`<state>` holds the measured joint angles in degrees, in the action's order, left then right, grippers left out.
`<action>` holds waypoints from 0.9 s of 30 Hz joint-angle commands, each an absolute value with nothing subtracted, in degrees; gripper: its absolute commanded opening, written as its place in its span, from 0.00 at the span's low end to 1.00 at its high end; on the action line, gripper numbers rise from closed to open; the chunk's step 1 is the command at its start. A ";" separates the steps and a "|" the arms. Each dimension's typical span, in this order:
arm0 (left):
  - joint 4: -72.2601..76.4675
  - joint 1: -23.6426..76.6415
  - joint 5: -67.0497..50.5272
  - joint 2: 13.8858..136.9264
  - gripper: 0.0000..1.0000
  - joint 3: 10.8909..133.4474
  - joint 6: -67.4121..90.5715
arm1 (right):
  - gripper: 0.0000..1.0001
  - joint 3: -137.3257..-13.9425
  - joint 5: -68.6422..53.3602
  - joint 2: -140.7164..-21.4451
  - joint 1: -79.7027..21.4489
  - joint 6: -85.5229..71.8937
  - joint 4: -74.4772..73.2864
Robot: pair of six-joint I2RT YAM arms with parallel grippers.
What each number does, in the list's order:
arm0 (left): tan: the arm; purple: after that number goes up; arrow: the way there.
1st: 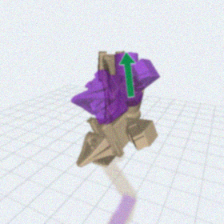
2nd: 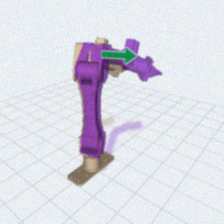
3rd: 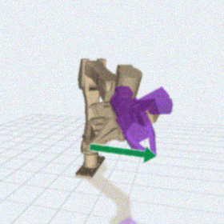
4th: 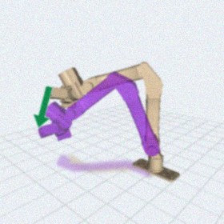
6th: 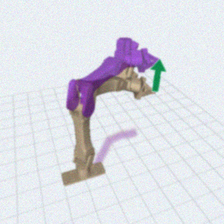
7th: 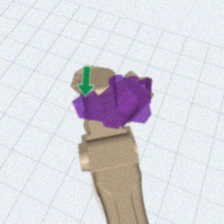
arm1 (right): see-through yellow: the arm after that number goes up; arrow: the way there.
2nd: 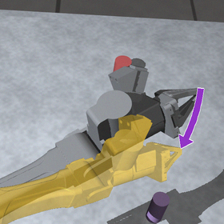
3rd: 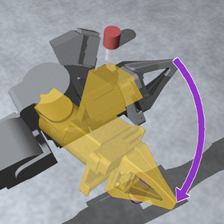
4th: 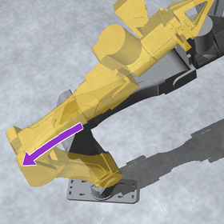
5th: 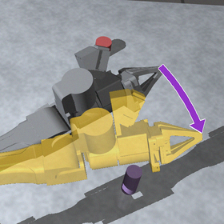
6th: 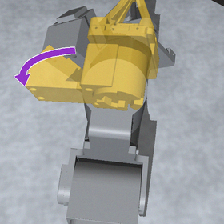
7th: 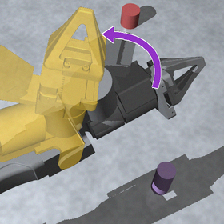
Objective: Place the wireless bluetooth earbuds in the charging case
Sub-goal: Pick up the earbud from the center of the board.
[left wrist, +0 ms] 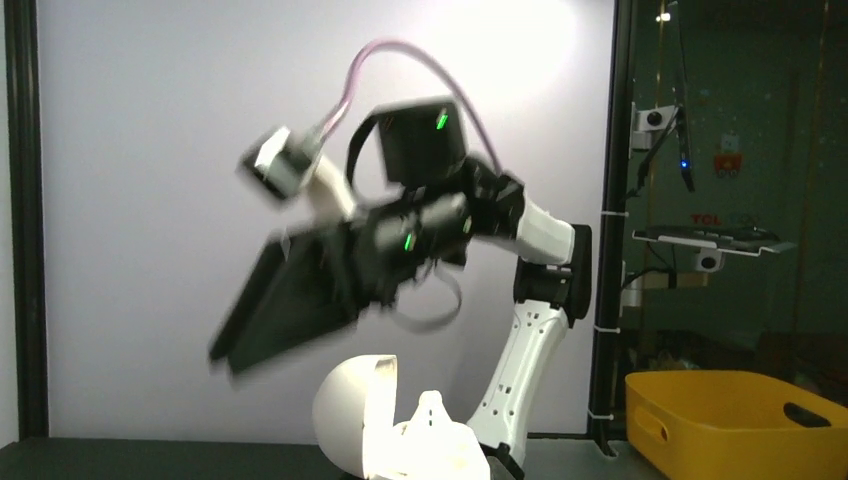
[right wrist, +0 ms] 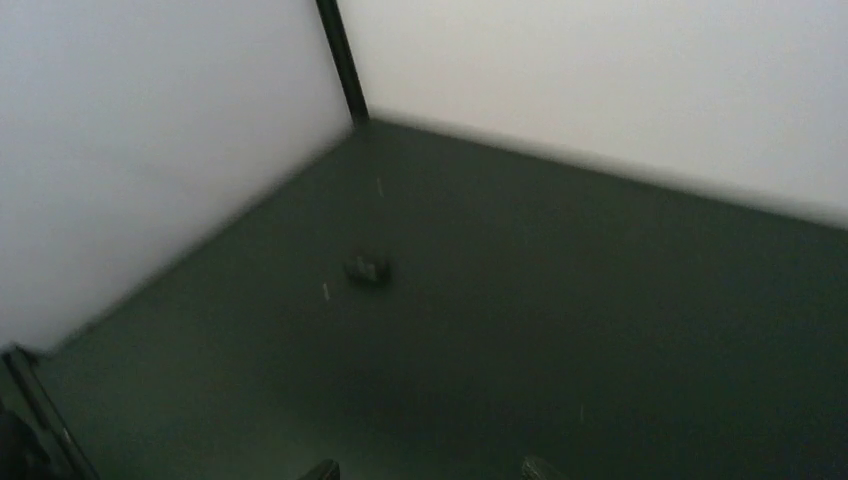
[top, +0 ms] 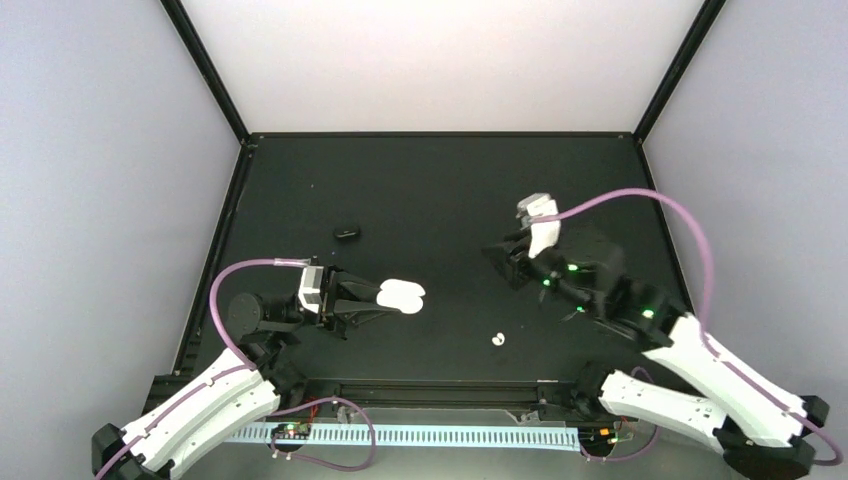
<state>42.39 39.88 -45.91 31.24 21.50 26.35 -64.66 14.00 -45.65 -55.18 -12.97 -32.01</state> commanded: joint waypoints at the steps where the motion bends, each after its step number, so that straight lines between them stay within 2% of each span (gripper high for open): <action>1: 46.75 40.42 -43.72 30.46 0.02 20.87 29.13 | 0.46 -49.96 5.45 -44.99 -49.73 -27.74 -31.46; 6: 45.71 40.46 -43.37 29.72 0.02 20.46 28.58 | 0.47 -34.99 2.92 -44.32 -47.45 -37.37 -28.61; 13: 44.71 40.56 -43.68 29.85 0.02 19.86 27.86 | 0.46 -23.13 4.68 -43.65 -43.48 -48.54 -25.51; 18: 42.06 40.65 -43.65 29.01 0.02 19.71 26.08 | 0.37 -19.41 6.20 -42.61 -42.98 -50.98 -24.65; 23: 41.84 40.69 -43.78 29.17 0.02 19.42 25.29 | 0.34 -17.31 3.33 -45.28 -42.98 -50.80 -24.91; 27: 41.87 40.62 -43.86 29.15 0.02 19.17 25.01 | 0.32 -16.13 2.96 -42.81 -43.06 -50.90 -25.90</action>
